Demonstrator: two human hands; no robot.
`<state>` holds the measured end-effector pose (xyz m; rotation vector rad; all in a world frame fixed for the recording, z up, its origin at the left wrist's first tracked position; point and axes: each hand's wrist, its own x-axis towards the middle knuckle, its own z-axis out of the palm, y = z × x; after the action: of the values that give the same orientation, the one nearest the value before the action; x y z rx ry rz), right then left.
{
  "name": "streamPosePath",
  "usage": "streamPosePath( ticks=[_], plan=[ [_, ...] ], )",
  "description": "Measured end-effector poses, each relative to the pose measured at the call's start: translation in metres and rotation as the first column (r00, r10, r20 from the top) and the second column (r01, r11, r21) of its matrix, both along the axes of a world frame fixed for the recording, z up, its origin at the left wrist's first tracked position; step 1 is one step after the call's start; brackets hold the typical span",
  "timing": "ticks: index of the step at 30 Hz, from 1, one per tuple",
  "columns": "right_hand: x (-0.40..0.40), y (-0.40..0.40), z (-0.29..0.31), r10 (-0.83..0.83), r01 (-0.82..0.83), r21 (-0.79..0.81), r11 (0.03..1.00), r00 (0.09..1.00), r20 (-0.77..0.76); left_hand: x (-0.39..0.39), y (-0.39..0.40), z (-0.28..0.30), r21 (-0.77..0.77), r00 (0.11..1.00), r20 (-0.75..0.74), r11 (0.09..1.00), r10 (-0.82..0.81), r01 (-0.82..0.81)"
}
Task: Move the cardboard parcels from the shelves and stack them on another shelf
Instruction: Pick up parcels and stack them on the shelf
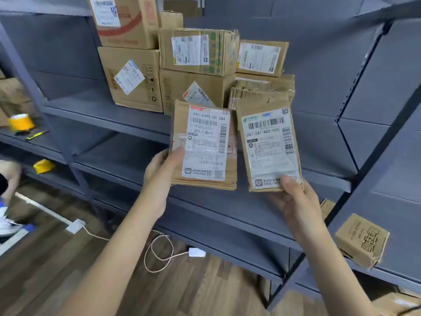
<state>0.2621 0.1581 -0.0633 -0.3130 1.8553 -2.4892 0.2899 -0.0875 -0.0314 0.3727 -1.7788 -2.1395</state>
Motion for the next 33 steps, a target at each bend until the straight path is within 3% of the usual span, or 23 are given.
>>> streamPosePath(
  ticks=[9, 19, 28, 33],
  plan=[
    [-0.104, 0.032, 0.072, -0.274, 0.294, 0.091, 0.952, 0.945, -0.179, -0.105, -0.007, 0.024, -0.037, 0.999, -0.027, 0.999, -0.037, 0.036],
    [-0.249, 0.05, 0.154, -0.416, 0.49, 0.248, 0.836, 0.86, -0.296, -0.168, -0.04, 0.025, -0.135, 0.997, 0.056, 0.989, -0.05, 0.057],
    [-0.302, 0.017, 0.147, -0.264, 0.395, 0.469, 0.79, 0.909, -0.322, -0.205, -0.07, 0.024, -0.14, 0.97, 0.095, 0.962, -0.224, 0.236],
    [-0.319, -0.003, 0.15, -0.288, 0.421, 0.418, 0.805, 0.893, -0.346, -0.221, -0.092, 0.027, -0.182, 0.947, 0.106, 0.93, -0.305, 0.32]
  ],
)
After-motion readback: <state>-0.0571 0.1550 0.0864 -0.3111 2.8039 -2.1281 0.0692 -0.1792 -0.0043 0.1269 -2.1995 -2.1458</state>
